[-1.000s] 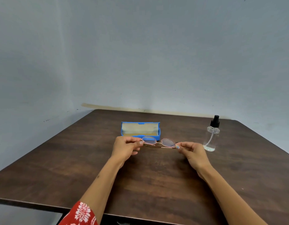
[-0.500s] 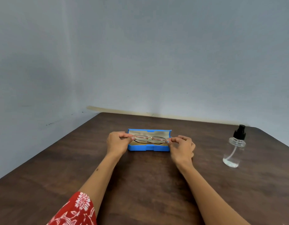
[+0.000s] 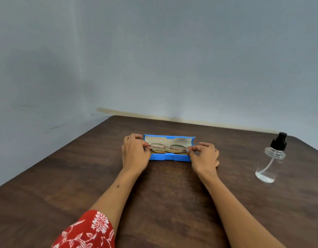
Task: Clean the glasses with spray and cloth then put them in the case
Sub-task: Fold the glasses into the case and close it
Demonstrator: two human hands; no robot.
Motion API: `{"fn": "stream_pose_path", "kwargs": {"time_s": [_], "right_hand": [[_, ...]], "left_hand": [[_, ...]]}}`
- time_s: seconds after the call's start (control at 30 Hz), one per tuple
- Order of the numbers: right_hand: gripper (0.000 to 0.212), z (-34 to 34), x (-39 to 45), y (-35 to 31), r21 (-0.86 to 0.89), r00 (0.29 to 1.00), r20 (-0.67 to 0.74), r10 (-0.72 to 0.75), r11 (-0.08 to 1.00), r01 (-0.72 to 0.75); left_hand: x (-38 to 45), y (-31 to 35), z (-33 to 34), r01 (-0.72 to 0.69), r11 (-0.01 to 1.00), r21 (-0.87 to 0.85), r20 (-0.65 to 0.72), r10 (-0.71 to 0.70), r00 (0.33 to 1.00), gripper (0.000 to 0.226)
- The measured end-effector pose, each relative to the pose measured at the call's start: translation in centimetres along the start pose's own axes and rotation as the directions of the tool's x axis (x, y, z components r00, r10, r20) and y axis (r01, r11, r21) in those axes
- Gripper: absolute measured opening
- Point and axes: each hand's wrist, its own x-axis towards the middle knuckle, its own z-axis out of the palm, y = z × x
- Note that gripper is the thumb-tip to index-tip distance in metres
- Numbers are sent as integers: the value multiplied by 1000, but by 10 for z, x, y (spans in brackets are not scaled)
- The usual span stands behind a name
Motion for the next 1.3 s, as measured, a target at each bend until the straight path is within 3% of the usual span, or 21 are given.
{"fn": "stream_pose_path", "kwargs": {"time_s": [0.43, 0.67, 0.8, 0.93, 1.07, 1.13, 1.2, 1.3], "right_hand": [[16, 3, -1, 6, -76, 997, -45, -65, 995, 62], [12, 5, -3, 7, -105, 988, -110, -107, 990, 95], [9, 4, -5, 8, -28, 971, -212, -107, 994, 103], [22, 3, -3, 8, 52, 960, -264, -89, 993, 106], [48, 3, -2, 9, 160, 985, -168, -44, 985, 71], [64, 5, -1, 11, 170, 996, -60, -67, 983, 76], [76, 9, -1, 11, 104, 995, 37, -92, 991, 88], [85, 12, -1, 10, -33, 985, 140, -102, 994, 108]], "left_hand": [[-6, 4, -7, -130, 964, 232, 64, 118, 991, 21], [-8, 5, -5, -120, 963, 240, 77, 104, 992, 22], [-8, 5, -4, -98, 972, 212, 42, 91, 995, 23], [-11, 6, -4, -58, 997, 50, -92, 63, 994, 16], [-13, 6, -1, 57, 969, -239, -198, -106, 974, 21], [-12, 8, 1, 179, 880, -439, -107, -249, 963, 33], [-12, 10, 2, 331, 759, -561, 86, -344, 935, 59], [-12, 15, 1, 386, 738, -553, 233, -308, 922, 80]]}}
